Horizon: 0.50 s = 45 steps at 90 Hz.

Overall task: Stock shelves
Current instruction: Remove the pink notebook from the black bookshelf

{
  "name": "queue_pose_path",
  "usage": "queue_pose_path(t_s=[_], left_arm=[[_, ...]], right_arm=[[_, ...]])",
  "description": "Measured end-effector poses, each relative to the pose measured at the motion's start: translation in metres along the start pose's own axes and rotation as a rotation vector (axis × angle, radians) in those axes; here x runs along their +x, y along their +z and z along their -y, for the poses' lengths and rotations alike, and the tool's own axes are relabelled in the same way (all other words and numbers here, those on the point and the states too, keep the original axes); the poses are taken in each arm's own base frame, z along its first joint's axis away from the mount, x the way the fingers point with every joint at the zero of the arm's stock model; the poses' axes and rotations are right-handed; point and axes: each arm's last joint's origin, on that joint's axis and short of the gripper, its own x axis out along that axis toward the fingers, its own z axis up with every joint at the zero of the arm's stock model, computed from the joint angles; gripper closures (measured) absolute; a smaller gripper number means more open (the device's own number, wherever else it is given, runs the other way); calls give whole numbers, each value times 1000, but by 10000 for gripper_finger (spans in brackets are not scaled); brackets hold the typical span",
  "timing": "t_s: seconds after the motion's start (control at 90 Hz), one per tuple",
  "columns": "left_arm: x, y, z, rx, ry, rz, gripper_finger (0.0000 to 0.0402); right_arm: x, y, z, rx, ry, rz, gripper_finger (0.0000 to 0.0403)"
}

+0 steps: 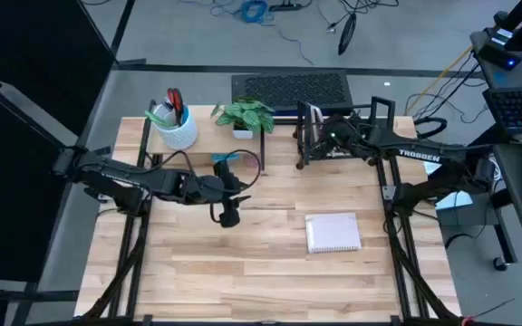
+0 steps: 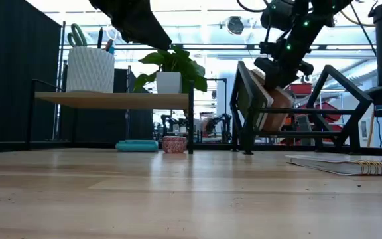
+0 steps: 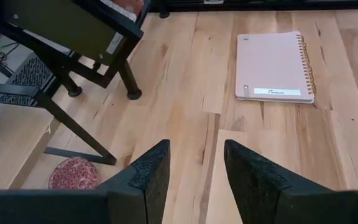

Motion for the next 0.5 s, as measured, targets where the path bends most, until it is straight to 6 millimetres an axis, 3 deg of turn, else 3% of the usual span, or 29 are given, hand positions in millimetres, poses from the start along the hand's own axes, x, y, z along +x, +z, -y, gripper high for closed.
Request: queue_pose_path(t_s=[0.156, 0.333, 0.5], left_arm=[[0, 0, 0, 0, 0, 0, 262], [0, 0, 0, -1, 0, 0, 262], [0, 0, 0, -1, 0, 0, 262]], right_arm=[[0, 0, 0, -12, 0, -3, 385], [-7, 4, 2, -46, -8, 3, 386], [-44, 27, 6, -92, 9, 41, 390]])
